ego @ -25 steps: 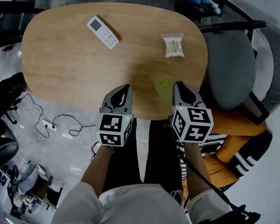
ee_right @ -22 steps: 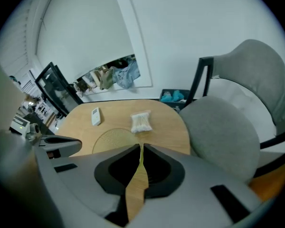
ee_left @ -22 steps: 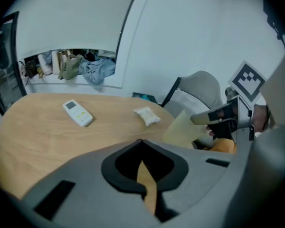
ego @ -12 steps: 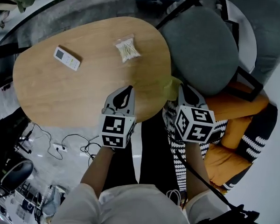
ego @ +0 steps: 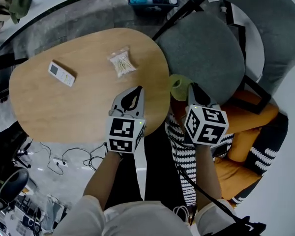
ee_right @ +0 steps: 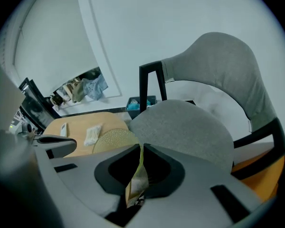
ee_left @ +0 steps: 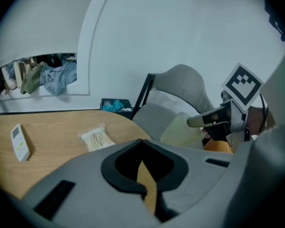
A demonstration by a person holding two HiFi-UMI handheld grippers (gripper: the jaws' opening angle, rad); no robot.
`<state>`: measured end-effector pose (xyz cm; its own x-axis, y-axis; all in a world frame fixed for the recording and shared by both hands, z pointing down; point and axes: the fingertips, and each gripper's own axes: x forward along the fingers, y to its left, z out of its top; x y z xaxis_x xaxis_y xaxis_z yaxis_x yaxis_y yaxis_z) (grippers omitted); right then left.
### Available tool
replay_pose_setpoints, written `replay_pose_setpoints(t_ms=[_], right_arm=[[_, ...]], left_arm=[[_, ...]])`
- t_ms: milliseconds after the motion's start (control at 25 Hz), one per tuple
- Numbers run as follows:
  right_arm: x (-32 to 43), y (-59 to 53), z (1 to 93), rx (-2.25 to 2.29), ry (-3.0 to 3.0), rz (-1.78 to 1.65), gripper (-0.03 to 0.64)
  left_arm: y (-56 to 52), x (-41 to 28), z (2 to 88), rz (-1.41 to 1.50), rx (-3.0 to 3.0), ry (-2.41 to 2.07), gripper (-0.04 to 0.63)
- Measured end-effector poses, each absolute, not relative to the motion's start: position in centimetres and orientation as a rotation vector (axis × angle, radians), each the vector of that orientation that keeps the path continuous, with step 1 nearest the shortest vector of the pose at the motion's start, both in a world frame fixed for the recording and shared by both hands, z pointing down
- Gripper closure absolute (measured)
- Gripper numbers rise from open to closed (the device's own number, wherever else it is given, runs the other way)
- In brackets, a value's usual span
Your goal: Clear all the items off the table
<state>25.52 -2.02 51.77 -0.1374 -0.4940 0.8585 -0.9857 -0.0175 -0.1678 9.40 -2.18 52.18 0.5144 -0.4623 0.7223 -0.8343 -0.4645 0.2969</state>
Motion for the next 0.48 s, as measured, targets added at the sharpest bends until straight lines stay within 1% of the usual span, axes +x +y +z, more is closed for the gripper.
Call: replay_pose_setpoints(t_ms=[240, 480], right_arm=[[27.7, -7.2, 52.4, 1.584, -1.684, 1.062, 0.575], [30.3, -12.4, 53.4, 1.586, -1.669, 1.017, 0.575]], left_arm=[[-7.1, 10.5, 52.6, 0.675, 2.089, -1.132, 0.592], [-11.8, 13.9, 52.8, 0.625, 2.116, -1.142, 0.592]])
